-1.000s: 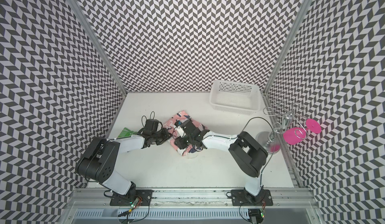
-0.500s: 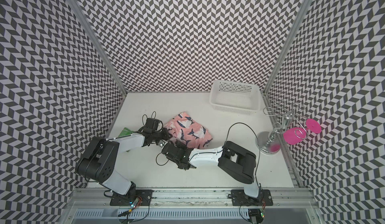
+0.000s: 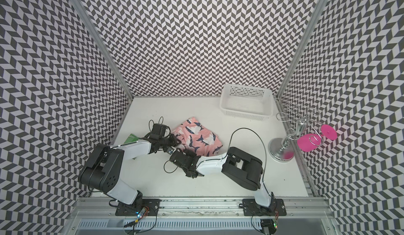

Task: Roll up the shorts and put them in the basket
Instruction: Roll the shorts at the center of the board.

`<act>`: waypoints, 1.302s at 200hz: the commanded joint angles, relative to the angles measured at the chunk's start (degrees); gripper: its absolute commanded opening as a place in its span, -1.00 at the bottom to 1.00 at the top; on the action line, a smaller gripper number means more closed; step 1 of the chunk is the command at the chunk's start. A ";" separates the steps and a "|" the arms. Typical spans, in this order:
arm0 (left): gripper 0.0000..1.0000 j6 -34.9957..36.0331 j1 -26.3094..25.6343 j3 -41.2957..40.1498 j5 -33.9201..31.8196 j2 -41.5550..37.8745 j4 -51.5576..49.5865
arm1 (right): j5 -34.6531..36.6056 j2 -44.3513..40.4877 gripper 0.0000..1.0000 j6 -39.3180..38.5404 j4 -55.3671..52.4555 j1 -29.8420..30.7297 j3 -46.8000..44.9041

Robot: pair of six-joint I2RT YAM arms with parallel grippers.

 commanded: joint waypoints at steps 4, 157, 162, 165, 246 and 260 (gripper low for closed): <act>0.27 0.10 2.56 0.87 0.22 -5.59 0.30 | -22.43 -2.60 -1.00 7.45 -1.35 -6.19 -0.68; 0.56 -4.80 1.28 -13.89 0.89 -12.87 22.64 | -78.08 1.25 -1.00 56.84 45.98 -29.44 -21.83; 0.56 -5.28 1.04 -14.11 1.06 -11.77 24.05 | -78.31 1.74 -1.00 57.94 47.30 -29.66 -22.33; 0.55 -5.51 0.90 -14.22 1.16 -11.18 24.93 | -78.44 1.92 -1.00 58.66 47.94 -29.71 -22.54; 0.44 -6.75 -3.36 -10.28 -0.27 2.93 27.91 | -80.10 5.60 -1.00 64.53 53.31 -30.51 -23.32; 0.22 -7.14 -3.72 -9.21 -0.16 5.00 27.92 | -80.11 5.64 -1.00 63.56 51.89 -30.49 -23.08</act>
